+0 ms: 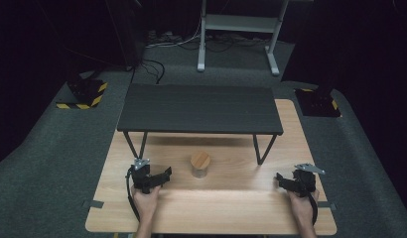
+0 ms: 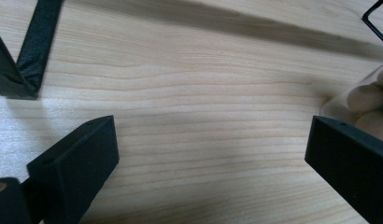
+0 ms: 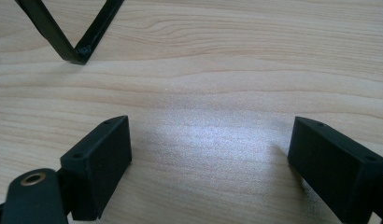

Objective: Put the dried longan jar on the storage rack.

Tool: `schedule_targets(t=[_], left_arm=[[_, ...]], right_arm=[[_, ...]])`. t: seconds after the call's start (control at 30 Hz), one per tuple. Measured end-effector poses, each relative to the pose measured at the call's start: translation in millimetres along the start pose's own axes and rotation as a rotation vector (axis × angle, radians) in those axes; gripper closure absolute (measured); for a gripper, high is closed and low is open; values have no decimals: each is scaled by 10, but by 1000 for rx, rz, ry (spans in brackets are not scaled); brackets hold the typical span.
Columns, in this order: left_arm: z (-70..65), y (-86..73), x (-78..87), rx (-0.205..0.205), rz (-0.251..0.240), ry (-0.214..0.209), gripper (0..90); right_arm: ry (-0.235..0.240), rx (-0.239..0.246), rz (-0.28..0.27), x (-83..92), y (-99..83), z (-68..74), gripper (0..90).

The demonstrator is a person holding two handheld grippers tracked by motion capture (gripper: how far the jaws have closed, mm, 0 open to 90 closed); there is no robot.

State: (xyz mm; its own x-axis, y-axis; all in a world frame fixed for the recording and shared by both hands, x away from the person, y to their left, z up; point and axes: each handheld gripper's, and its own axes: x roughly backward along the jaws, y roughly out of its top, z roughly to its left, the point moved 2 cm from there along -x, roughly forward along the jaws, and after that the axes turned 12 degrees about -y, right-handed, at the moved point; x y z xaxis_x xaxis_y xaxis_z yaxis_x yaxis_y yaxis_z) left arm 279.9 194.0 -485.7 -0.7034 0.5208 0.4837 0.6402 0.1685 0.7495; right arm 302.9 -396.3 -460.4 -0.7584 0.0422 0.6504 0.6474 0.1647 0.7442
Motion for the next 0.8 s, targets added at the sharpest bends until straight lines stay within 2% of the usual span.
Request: schedule_targets(t=[0.3,0.37,0.5,0.63,0.67,0.7,0.77,0.8], left_arm=[[80,29,19,-8,18,-55,5],[129,31,49,-16,20,-94,6],[150,30,70,-28,25,-118,5],[115,47,80,-69,40,-134,6],[91,61,82,-92,52,-146,6],[91,61,82,-92,52,-146,6],[19,77,80,-137,70,-144,6],[19,77,80,-137,70,-144,6]], right_arm=[[-1,-5,2,-2,2,0,122],[-3,2,3,-6,10,7,119],[-3,5,4,-9,15,12,116],[-3,6,4,-10,15,12,114],[-3,5,4,-10,15,13,114],[-3,5,4,-10,15,13,114],[-2,6,4,-10,15,9,113],[-2,6,4,-10,15,9,113]])
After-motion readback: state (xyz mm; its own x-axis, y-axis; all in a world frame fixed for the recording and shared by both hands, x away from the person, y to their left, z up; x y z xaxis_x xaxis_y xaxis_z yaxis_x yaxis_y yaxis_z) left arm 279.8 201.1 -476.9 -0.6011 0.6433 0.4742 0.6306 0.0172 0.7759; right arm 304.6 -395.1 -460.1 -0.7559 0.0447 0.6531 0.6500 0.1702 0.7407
